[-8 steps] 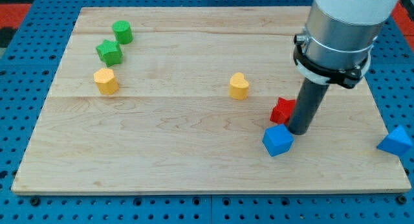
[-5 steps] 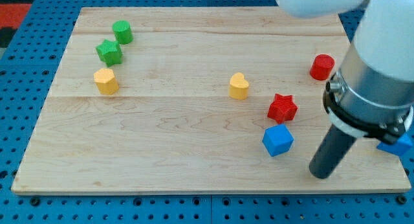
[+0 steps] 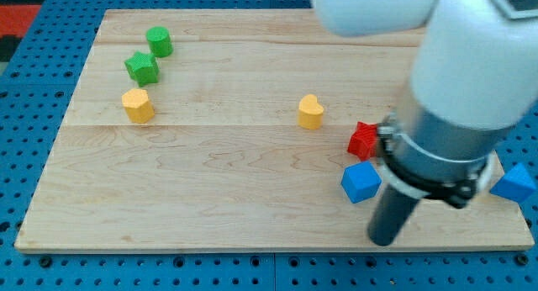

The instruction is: Drag blue cube towards right side of the board

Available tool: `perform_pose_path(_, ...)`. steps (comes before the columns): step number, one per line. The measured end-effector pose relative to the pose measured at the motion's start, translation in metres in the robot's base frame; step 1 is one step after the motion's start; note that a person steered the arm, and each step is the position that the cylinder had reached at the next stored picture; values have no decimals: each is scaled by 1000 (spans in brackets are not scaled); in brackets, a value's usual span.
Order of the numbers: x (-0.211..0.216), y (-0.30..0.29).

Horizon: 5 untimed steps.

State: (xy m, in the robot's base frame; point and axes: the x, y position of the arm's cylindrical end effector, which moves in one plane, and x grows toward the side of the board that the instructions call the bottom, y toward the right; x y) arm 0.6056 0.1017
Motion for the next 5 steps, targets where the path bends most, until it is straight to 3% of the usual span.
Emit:
perform_pose_path(1,-5,-73)
perform_pose_path(2,-35,-109)
perform_pose_path(3,-71,-93)
perform_pose_path(4,-75,-25)
perform_pose_path(5,-83,7)
